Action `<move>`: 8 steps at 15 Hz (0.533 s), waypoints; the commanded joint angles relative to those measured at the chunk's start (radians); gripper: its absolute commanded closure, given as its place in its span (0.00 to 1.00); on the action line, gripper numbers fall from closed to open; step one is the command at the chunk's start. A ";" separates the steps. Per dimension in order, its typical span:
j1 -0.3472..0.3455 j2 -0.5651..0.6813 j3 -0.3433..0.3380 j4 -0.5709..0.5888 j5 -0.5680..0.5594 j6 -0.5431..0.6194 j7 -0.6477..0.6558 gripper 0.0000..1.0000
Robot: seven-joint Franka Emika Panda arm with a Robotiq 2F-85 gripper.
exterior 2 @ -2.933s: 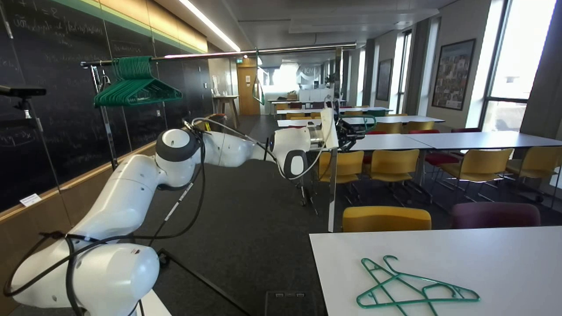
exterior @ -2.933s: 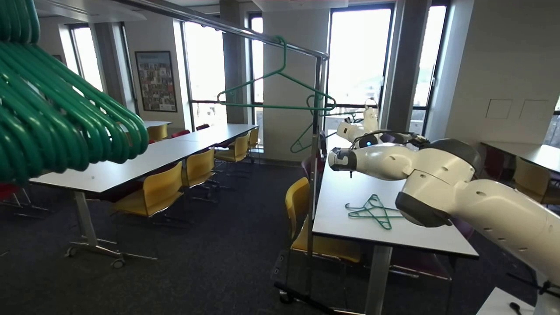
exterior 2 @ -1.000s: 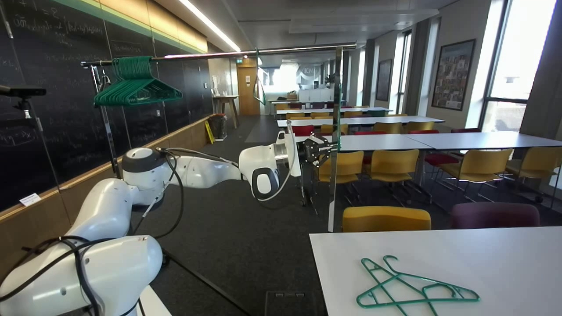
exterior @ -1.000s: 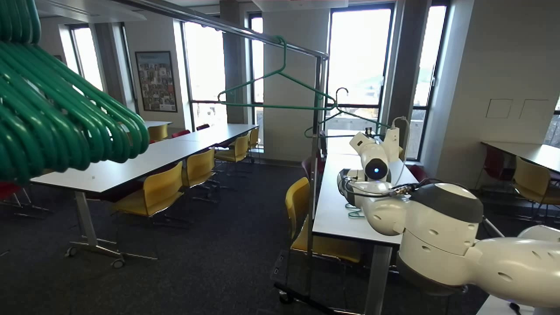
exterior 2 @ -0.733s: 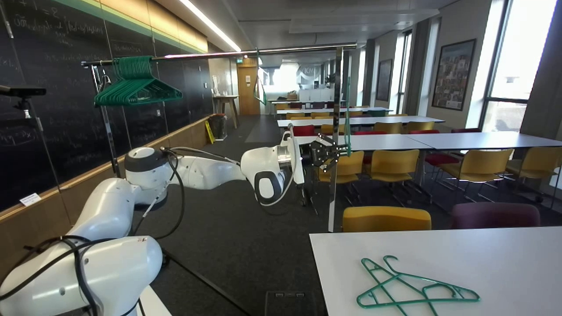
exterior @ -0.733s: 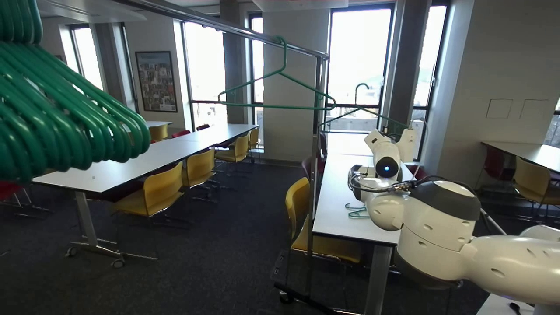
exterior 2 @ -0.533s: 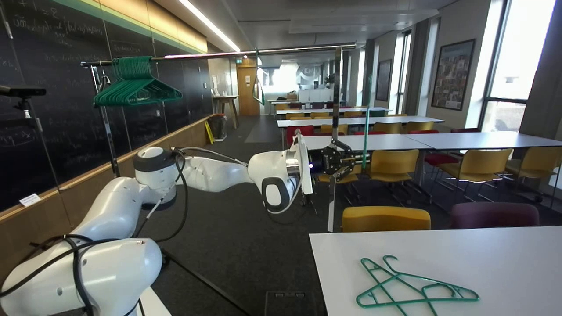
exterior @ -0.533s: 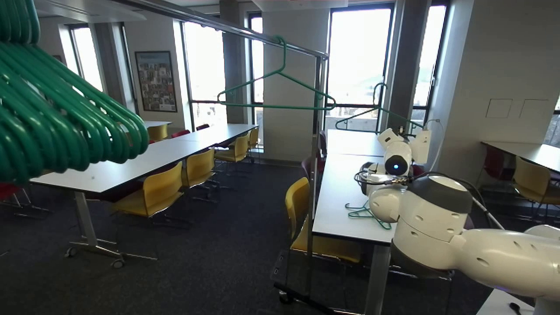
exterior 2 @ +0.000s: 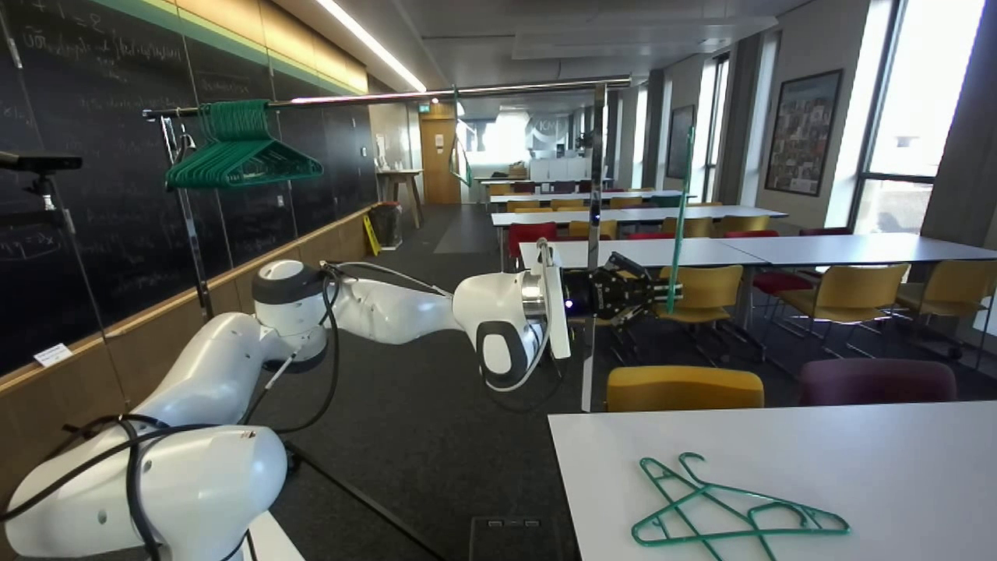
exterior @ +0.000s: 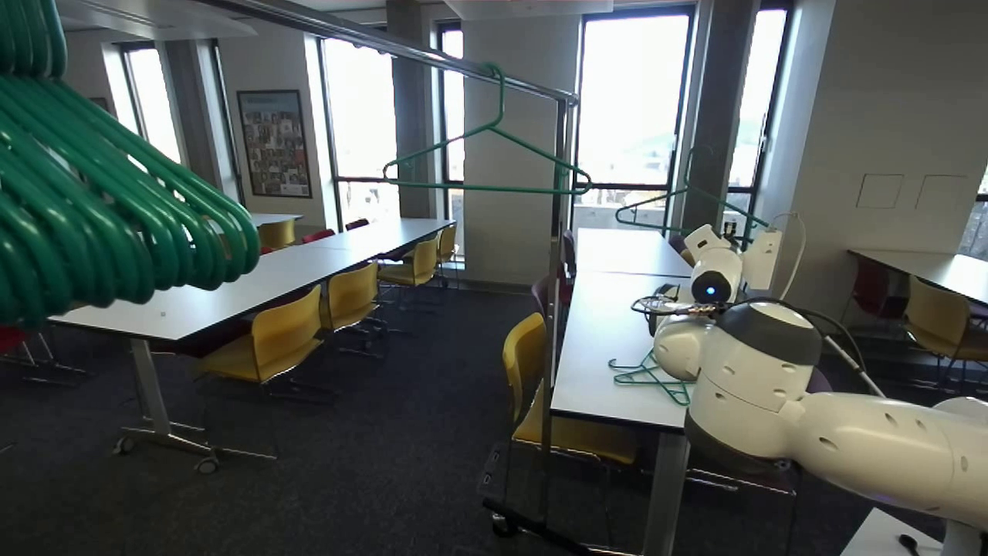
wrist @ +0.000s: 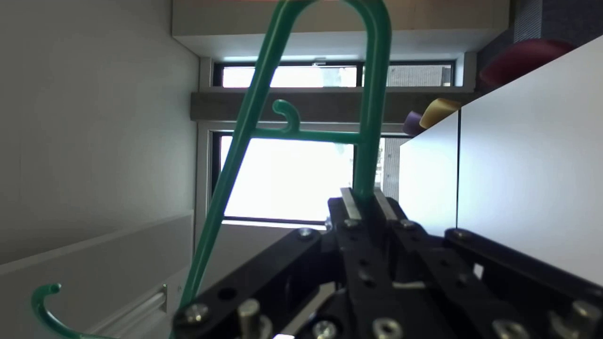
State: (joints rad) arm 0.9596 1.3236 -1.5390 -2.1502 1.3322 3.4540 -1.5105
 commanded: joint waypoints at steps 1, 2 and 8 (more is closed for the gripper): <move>0.089 -0.034 -0.023 -0.036 -0.088 0.000 0.062 0.98; 0.111 -0.038 -0.025 -0.038 -0.109 0.000 0.073 0.98; 0.214 -0.036 -0.039 -0.062 -0.194 0.000 0.126 0.98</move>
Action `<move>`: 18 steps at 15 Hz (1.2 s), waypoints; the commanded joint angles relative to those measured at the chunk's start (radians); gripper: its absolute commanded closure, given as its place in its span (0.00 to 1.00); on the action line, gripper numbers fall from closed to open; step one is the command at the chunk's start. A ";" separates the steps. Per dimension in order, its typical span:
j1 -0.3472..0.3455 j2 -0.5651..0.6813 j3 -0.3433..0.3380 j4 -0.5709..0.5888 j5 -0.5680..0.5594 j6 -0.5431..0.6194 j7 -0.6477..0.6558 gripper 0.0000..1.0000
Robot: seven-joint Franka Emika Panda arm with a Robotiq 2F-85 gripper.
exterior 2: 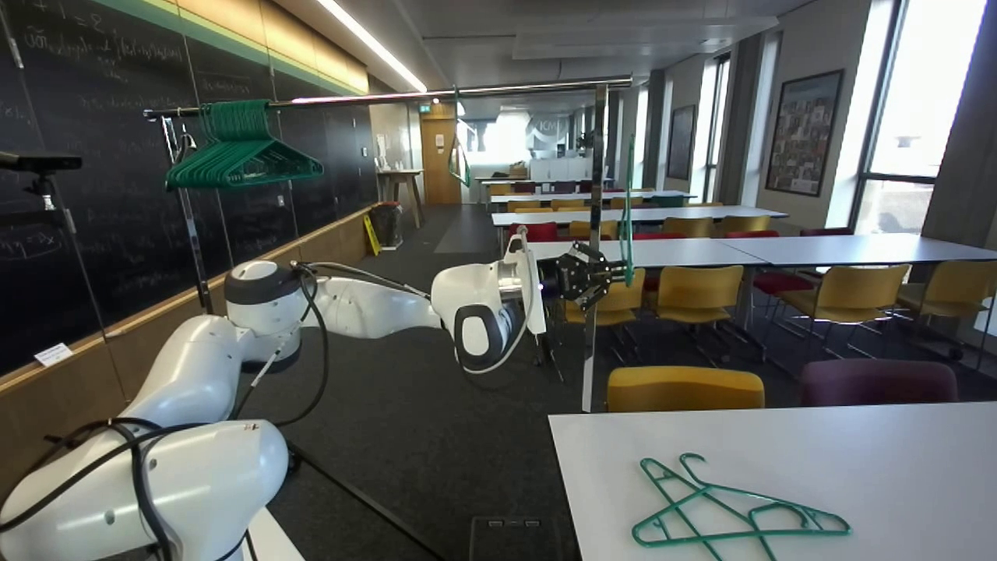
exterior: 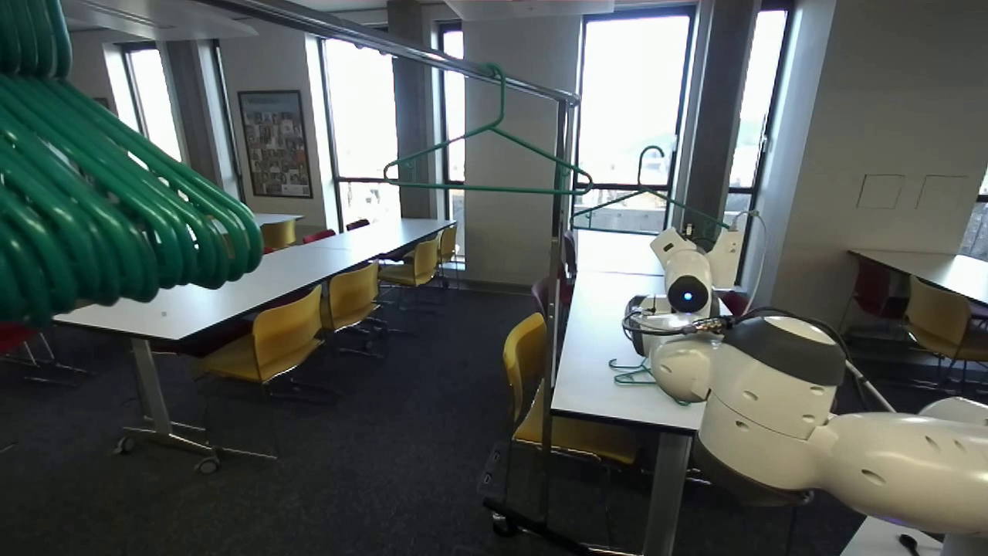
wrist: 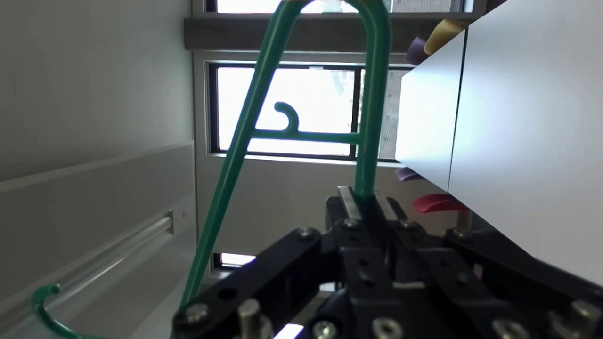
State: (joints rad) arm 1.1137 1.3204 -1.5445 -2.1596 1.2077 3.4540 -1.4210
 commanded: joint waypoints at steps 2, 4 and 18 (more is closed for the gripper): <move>0.092 -0.029 -0.046 -0.069 -0.096 0.000 0.054 0.98; 0.123 -0.029 -0.060 -0.088 -0.126 0.000 0.075 0.98; 0.266 -0.037 -0.161 -0.319 -0.338 0.000 0.249 0.98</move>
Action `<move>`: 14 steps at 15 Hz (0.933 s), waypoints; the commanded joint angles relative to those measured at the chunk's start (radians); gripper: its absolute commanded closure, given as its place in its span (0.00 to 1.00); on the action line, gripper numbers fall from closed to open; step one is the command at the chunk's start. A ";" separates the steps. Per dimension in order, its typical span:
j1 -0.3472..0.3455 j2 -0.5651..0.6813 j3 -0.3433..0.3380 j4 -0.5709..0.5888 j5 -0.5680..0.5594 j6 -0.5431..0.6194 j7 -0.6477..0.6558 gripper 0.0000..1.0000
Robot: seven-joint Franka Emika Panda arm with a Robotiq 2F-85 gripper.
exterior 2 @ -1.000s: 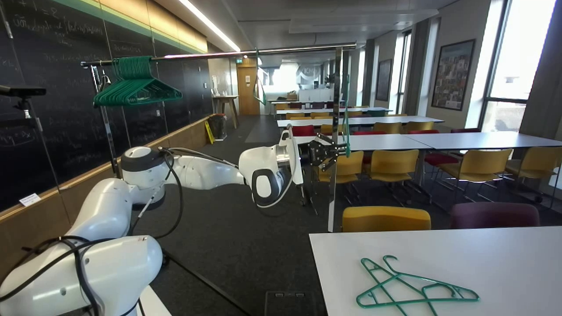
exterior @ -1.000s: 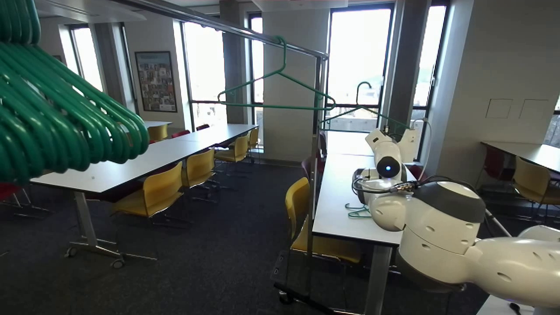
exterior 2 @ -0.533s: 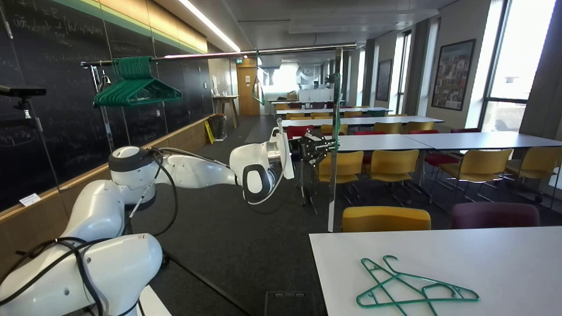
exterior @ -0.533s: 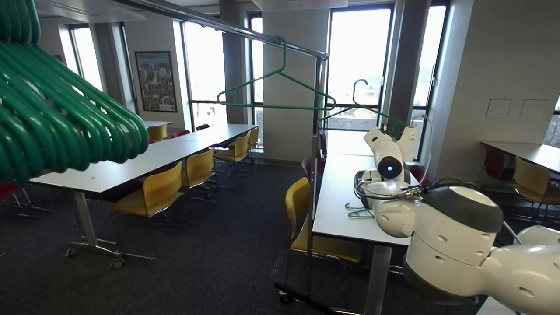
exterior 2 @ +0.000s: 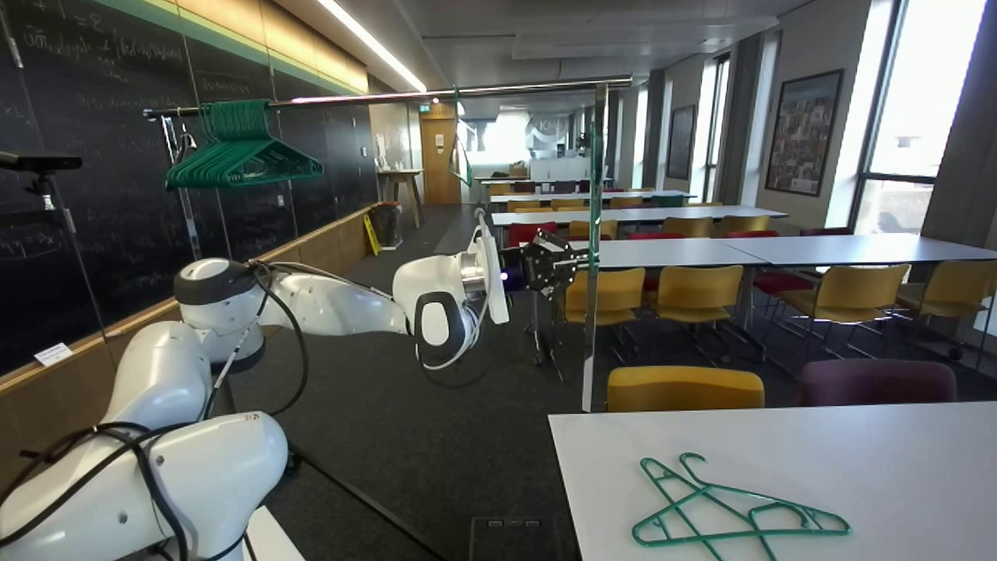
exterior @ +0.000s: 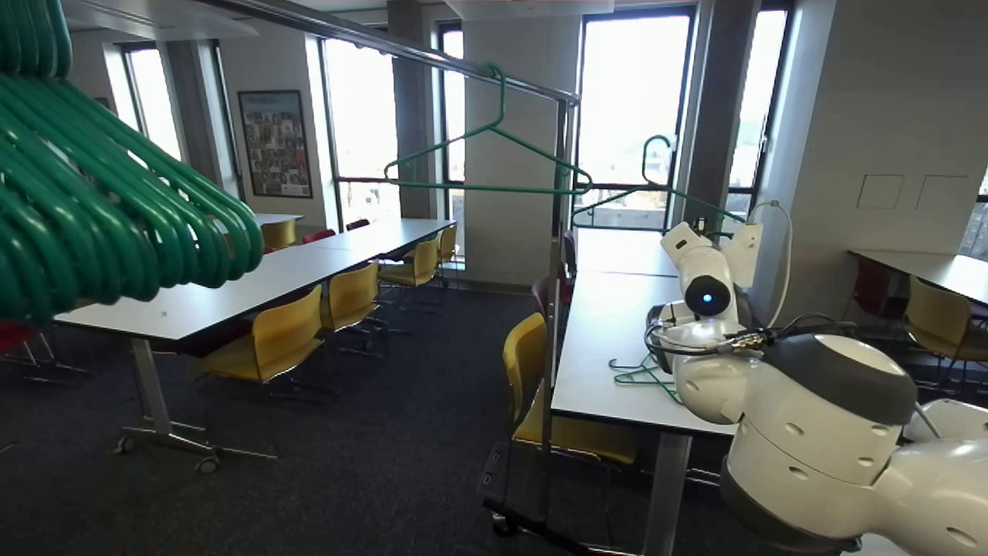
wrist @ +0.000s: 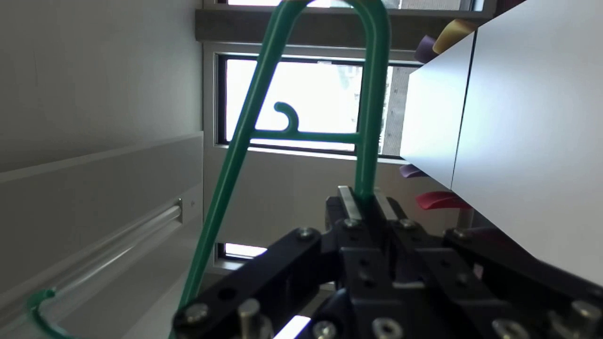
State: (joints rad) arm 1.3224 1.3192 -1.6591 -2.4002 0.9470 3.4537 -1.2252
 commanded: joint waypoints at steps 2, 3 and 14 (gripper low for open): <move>0.067 -0.043 -0.057 -0.098 -0.110 0.000 0.072 0.98; 0.071 -0.030 -0.078 -0.122 -0.208 -0.008 0.164 0.98; 0.024 0.030 -0.157 -0.088 -0.782 -0.041 0.653 0.98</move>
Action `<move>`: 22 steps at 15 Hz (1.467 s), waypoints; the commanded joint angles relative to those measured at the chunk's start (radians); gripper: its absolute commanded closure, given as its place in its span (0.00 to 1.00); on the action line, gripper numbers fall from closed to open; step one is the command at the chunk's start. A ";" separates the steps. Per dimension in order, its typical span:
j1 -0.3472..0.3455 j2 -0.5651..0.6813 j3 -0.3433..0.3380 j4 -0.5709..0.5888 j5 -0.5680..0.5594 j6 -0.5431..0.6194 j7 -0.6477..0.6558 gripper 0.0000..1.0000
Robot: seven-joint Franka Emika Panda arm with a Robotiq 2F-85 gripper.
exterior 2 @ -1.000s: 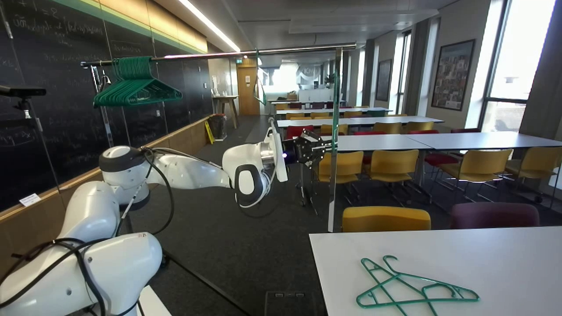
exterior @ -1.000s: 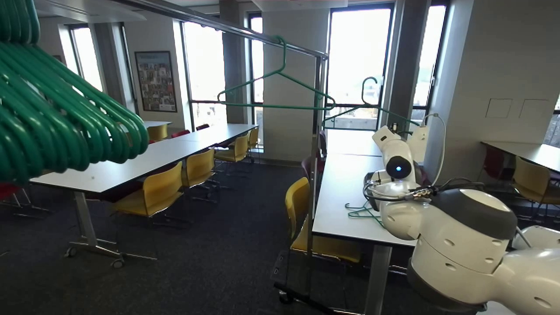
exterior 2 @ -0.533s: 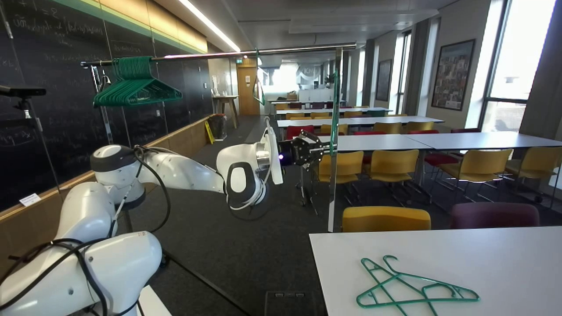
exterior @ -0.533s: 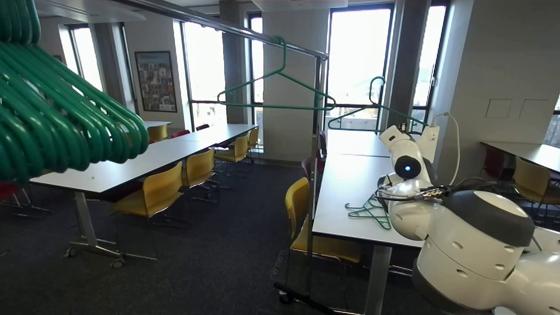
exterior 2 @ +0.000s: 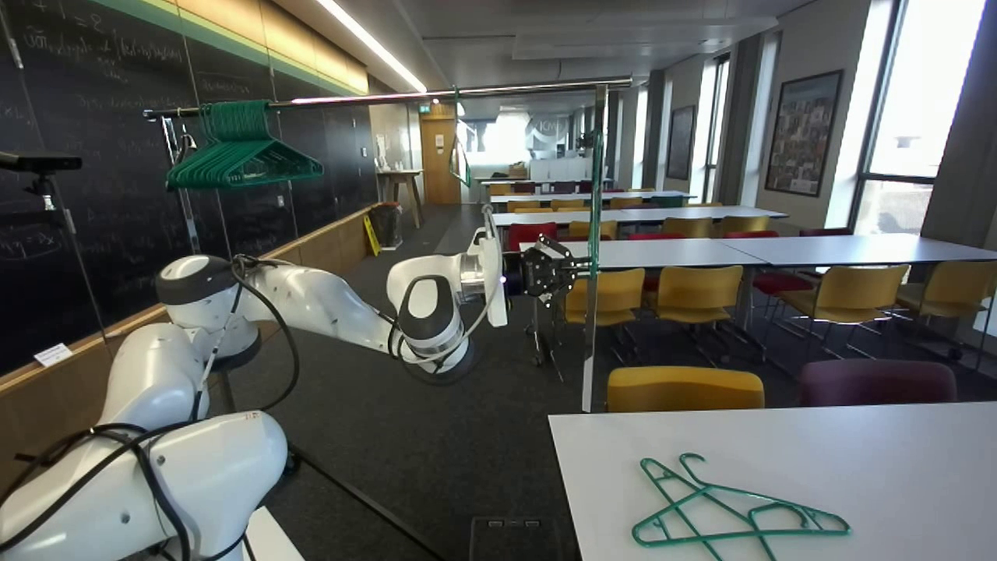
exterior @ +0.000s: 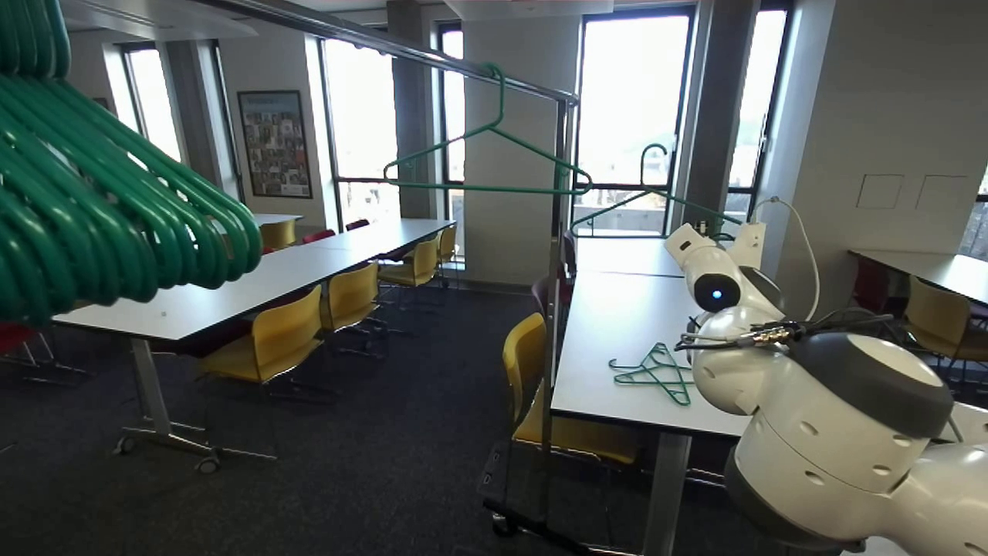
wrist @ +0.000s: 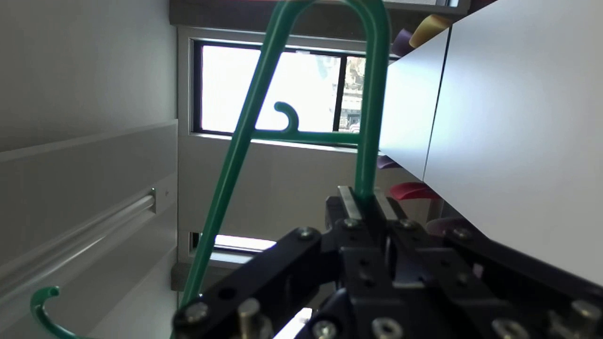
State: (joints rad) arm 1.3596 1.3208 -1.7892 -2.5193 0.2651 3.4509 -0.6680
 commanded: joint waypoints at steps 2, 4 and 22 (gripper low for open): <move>-0.012 0.038 -0.029 0.052 -0.155 -0.065 0.150 0.98; -0.009 0.036 -0.033 0.077 -0.204 -0.093 0.193 0.98; -0.015 0.158 -0.109 0.364 -0.479 -0.395 0.252 0.98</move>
State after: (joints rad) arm 1.3606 1.4790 -1.8629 -2.2200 -0.1190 3.1234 -0.3954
